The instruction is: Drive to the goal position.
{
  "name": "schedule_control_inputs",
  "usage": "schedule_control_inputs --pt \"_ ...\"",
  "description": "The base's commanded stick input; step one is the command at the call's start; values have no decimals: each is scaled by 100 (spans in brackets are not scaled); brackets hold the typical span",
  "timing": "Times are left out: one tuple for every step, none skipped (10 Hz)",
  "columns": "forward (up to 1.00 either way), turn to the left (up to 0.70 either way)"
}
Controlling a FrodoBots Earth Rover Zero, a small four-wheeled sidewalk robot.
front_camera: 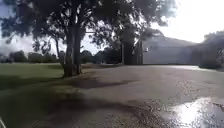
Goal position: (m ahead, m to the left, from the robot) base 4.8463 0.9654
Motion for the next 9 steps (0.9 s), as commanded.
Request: schedule_control_inputs --pt "70 0" --pt "70 0" --pt "70 0" --pt "70 -1" --pt "70 -5" --pt "70 -8" --pt "70 -21" --pt "70 -22" --pt "70 -21"
